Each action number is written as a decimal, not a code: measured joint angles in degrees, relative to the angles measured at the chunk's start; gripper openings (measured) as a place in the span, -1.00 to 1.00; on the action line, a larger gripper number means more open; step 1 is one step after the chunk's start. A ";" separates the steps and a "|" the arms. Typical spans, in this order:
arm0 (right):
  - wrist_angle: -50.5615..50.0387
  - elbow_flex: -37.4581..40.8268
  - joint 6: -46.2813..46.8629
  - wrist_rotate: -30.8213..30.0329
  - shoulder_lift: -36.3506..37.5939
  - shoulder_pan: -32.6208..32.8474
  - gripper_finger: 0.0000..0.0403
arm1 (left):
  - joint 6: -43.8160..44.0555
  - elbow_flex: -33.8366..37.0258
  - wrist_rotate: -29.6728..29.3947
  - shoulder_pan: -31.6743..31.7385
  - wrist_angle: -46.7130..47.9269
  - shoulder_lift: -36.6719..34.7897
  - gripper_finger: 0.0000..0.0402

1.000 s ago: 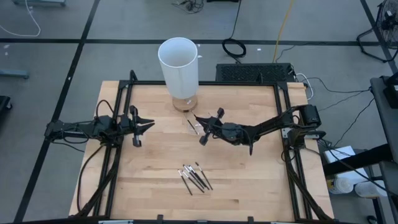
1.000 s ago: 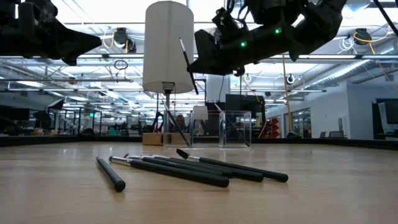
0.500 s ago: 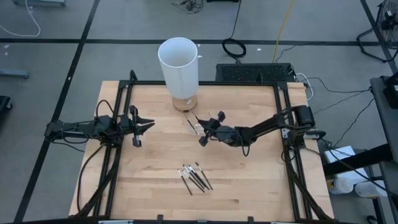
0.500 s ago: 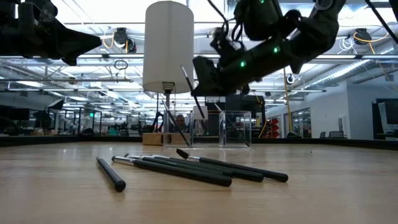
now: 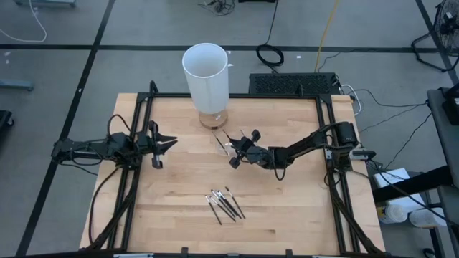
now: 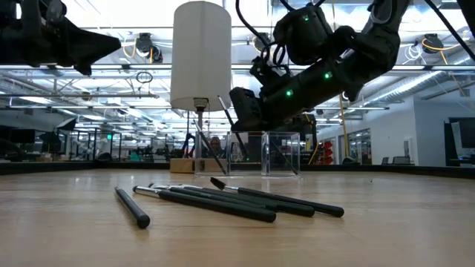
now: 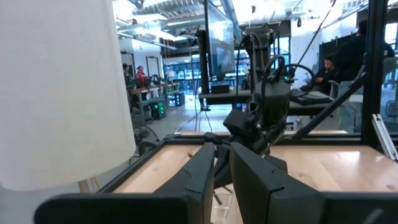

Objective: Pick & Place Makeup Supplies
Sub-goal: Put the makeup brush into the transparent organizer

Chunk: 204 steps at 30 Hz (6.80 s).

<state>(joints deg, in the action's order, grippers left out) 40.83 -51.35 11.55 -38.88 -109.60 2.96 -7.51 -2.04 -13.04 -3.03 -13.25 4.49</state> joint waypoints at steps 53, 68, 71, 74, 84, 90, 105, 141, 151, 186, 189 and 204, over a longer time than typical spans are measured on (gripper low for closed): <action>-55.23 -35.00 4.66 -13.30 10.85 22.50 -0.53 | 3.58 0.00 0.05 -0.02 2.24 0.02 -0.69; -83.68 -55.47 40.32 17.47 -11.91 23.48 -0.46 | 9.25 0.00 1.06 -0.07 5.00 0.02 -0.69; -84.12 -54.18 43.97 20.44 -12.65 22.63 -0.42 | 9.28 0.00 1.05 -0.07 4.70 0.02 -0.69; -83.79 -52.47 46.81 22.65 -12.44 21.42 -0.35 | 7.89 0.00 1.02 -0.07 3.47 0.02 -0.69; -76.78 -43.15 50.17 27.18 -12.44 18.85 -0.12 | 4.36 0.00 0.90 -0.07 -3.32 0.02 -0.69; -73.38 -37.78 52.70 26.78 -12.39 19.26 -0.11 | 1.37 0.00 0.48 -0.07 -4.93 0.00 -0.69; -65.67 -31.55 50.60 26.75 -12.00 19.59 -0.33 | 3.15 0.00 0.48 -0.07 -1.96 0.02 -0.69; -51.40 -29.16 30.13 7.42 -5.55 16.87 -1.00 | 9.36 0.00 9.48 -0.06 1.17 0.02 -0.69; -17.96 -29.18 -4.82 -0.69 -2.02 16.85 -1.00 | 11.27 0.00 18.03 -0.09 0.31 0.01 -0.69; 24.08 -29.38 -25.35 19.13 -12.24 7.93 -1.00 | 9.60 -0.54 18.73 -4.26 -18.74 24.91 0.24; 24.07 -29.38 -25.92 19.82 -12.25 7.40 -1.00 | 7.88 -2.90 18.57 -4.24 -20.41 28.07 0.26; 21.05 -29.40 -27.68 21.29 -12.24 5.72 -1.00 | 3.44 -11.25 12.90 -3.91 -21.32 45.85 0.20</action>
<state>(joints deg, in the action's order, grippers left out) 61.88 -80.75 -16.13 -17.59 -121.84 8.68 -4.07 -13.30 -0.14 -6.94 -34.57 50.35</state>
